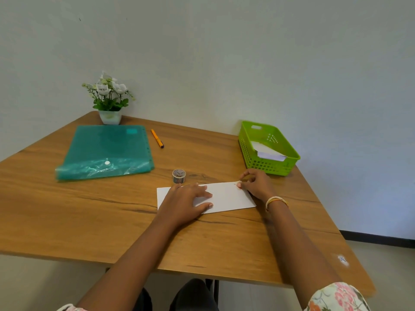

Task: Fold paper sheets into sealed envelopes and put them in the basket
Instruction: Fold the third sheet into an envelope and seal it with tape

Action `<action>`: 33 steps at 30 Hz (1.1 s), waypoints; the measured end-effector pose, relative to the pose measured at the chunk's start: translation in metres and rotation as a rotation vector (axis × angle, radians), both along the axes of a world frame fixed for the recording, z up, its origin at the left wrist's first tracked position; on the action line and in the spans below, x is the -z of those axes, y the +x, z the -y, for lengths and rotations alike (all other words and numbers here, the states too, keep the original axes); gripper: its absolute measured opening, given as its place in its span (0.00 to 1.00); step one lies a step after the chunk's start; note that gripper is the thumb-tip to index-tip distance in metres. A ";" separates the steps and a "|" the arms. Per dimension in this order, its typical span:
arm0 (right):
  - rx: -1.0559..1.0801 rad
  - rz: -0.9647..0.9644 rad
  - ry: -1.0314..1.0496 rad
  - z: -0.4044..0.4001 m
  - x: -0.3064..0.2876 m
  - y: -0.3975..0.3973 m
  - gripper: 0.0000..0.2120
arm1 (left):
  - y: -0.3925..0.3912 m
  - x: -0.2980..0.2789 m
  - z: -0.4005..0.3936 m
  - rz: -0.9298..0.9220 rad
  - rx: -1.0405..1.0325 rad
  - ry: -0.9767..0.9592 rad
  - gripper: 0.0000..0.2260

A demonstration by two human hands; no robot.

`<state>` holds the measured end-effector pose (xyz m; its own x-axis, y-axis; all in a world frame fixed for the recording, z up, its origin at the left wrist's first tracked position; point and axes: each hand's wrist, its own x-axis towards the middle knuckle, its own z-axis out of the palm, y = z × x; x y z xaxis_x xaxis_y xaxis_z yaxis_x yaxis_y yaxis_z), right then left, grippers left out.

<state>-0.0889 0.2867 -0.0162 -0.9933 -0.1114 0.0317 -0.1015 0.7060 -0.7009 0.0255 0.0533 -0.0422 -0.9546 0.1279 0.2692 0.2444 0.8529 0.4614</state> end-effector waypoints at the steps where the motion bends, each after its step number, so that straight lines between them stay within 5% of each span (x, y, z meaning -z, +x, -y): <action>1: 0.001 -0.023 -0.014 0.000 0.004 0.003 0.04 | 0.000 0.000 0.000 0.000 0.001 -0.003 0.19; 4: 0.026 -0.088 0.013 -0.001 0.011 0.012 0.02 | 0.000 0.001 0.000 -0.001 0.003 0.001 0.19; 7: 0.011 -0.135 0.071 -0.008 0.015 0.022 0.10 | 0.000 0.002 0.000 -0.002 0.001 0.015 0.19; 14: -0.010 -0.297 0.576 -0.009 0.026 0.054 0.21 | 0.000 0.001 0.001 0.000 -0.004 0.004 0.19; 23: -0.243 -0.233 0.562 -0.002 0.021 0.064 0.23 | 0.000 0.000 -0.001 0.012 -0.015 -0.026 0.18; 33: -0.106 -0.396 0.579 -0.002 0.021 0.074 0.19 | 0.003 -0.002 -0.001 0.044 -0.024 -0.048 0.20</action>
<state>-0.0153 0.2884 -0.0374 -0.9021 -0.3154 0.2946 -0.3603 0.9261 -0.1116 0.0283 0.0541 -0.0402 -0.9682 0.1166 0.2214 0.2041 0.8799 0.4292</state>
